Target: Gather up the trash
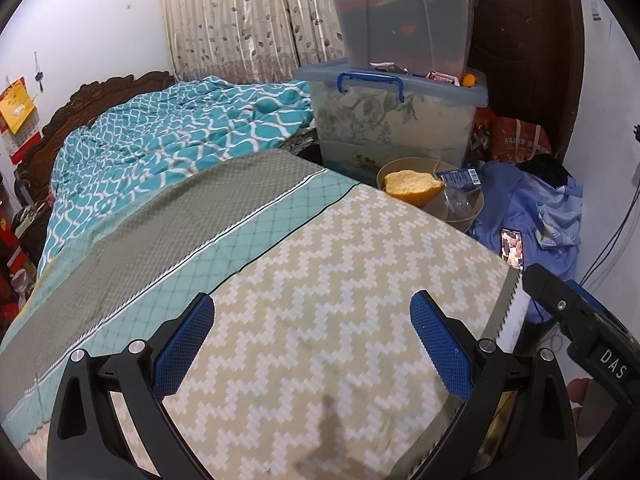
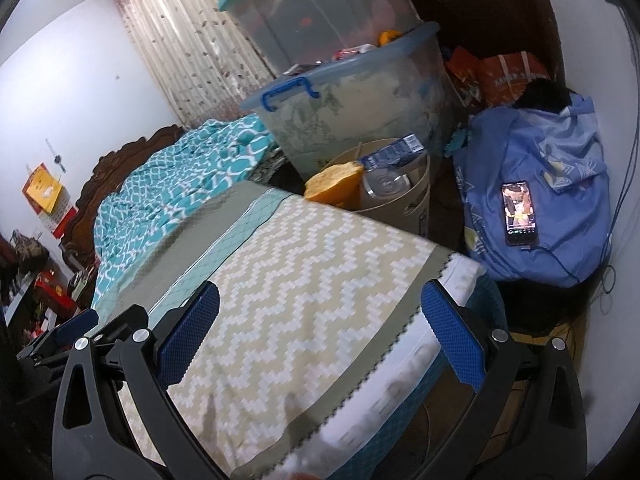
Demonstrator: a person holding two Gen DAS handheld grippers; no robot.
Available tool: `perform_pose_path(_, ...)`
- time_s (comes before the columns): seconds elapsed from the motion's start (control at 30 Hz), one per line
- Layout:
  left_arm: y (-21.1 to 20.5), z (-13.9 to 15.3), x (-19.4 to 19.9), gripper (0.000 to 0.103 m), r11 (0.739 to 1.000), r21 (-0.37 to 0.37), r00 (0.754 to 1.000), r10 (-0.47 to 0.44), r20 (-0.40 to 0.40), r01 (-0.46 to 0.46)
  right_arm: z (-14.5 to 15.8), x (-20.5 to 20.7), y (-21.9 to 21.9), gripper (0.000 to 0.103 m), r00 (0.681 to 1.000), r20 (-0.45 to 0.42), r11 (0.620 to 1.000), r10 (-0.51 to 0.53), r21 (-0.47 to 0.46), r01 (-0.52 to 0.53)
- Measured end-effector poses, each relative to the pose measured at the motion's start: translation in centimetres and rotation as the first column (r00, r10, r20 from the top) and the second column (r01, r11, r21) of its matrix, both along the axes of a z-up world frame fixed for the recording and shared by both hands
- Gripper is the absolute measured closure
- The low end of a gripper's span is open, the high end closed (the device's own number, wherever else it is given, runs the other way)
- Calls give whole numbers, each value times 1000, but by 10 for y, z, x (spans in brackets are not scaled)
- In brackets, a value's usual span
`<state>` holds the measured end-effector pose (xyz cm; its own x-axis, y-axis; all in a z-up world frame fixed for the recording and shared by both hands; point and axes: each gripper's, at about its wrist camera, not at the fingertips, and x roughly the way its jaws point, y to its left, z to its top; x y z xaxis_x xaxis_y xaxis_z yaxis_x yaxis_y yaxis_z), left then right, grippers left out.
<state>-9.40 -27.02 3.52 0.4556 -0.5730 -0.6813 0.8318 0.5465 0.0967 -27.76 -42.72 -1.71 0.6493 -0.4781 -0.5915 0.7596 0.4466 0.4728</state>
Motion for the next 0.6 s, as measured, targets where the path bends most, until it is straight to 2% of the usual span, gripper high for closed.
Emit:
perform_pose_path(0.3,-77,-1,0,9,998,41,998,-49,25,48,-4,4,-57,3,999,-28,1000,-25,10,25)
perform_pose_path(0.6,-126,-4,5,9,995,64,996,-81,36,78,-17,3,-95,3,997,-59,998,-58,20,60)
